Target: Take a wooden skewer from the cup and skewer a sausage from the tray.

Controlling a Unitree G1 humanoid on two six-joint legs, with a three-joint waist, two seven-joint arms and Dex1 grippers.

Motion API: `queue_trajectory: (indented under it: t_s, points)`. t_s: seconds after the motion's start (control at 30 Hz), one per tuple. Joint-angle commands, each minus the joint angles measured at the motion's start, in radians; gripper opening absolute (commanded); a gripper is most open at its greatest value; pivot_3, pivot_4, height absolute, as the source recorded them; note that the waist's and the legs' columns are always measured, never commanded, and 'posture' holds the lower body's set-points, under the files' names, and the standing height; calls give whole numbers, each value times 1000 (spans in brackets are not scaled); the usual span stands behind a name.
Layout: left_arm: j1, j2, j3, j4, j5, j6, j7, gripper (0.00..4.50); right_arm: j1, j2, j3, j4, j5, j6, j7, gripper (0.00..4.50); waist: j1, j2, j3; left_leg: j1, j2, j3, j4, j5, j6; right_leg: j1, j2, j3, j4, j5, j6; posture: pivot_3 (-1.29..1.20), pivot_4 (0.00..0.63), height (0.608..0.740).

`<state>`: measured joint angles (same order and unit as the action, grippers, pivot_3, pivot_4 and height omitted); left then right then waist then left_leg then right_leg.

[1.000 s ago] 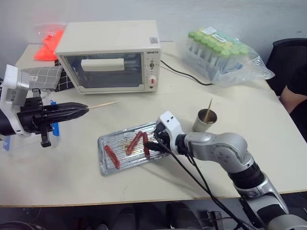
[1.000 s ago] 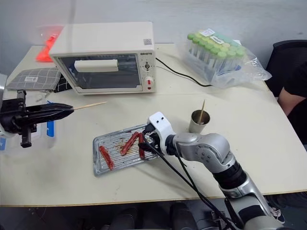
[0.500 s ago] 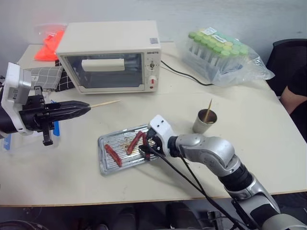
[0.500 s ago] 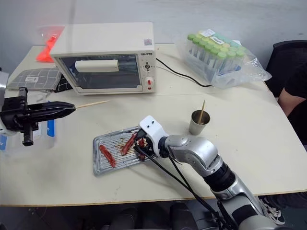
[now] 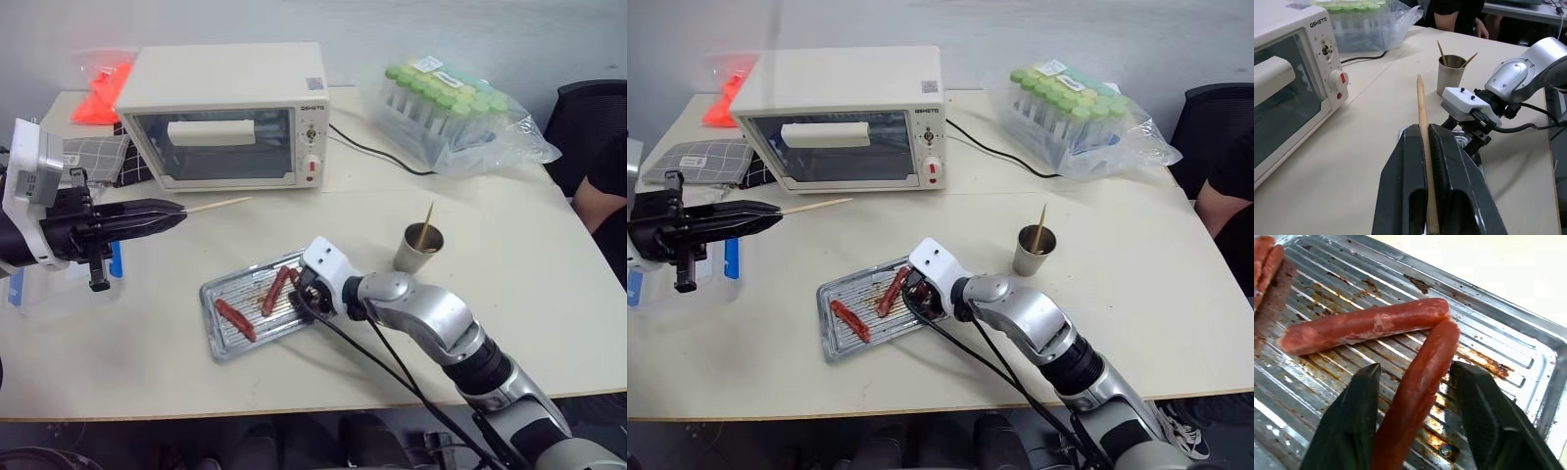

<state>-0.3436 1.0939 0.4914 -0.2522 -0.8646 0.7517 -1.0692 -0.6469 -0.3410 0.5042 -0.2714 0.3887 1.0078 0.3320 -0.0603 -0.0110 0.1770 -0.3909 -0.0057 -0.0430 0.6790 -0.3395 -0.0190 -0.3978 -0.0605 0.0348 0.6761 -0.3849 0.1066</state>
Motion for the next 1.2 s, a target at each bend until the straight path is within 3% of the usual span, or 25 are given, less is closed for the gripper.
queue_trajectory:
  t_s: [0.03,0.23,0.37,0.7,0.9,1.2]
  points:
    - [-17,0,13,-4,-14,-3,3,0,15,12,-4,-13,-26,6,21,2477,0,0,0,0,0,0,0,0,0,0,0,0,0,0,0,0,150,740]
    - [-31,-6,3,-6,-18,-1,9,0,29,19,-15,-16,-49,3,38,2477,1,0,0,0,0,0,0,0,0,0,0,0,1,0,0,0,150,740]
    - [-40,-7,-2,-3,-15,-1,8,0,37,22,-18,-18,-66,4,44,1736,0,0,0,0,0,0,1,0,0,0,0,0,2,0,0,0,150,740]
    - [-55,-15,-13,-5,-17,2,16,0,57,24,-31,-17,-94,-5,62,1736,1,0,0,0,0,0,1,0,0,0,0,0,2,0,0,0,150,740]
    - [-55,-18,-13,-8,-19,4,13,0,72,26,-34,-18,-112,-15,70,297,1,0,0,1,-1,-1,1,0,0,0,0,0,2,0,0,0,150,740]
    - [-50,-22,-29,-8,-21,6,-8,0,54,-56,-95,-93,-51,5,192,297,3,0,0,1,-1,-1,1,0,0,0,0,-1,3,0,0,0,150,740]
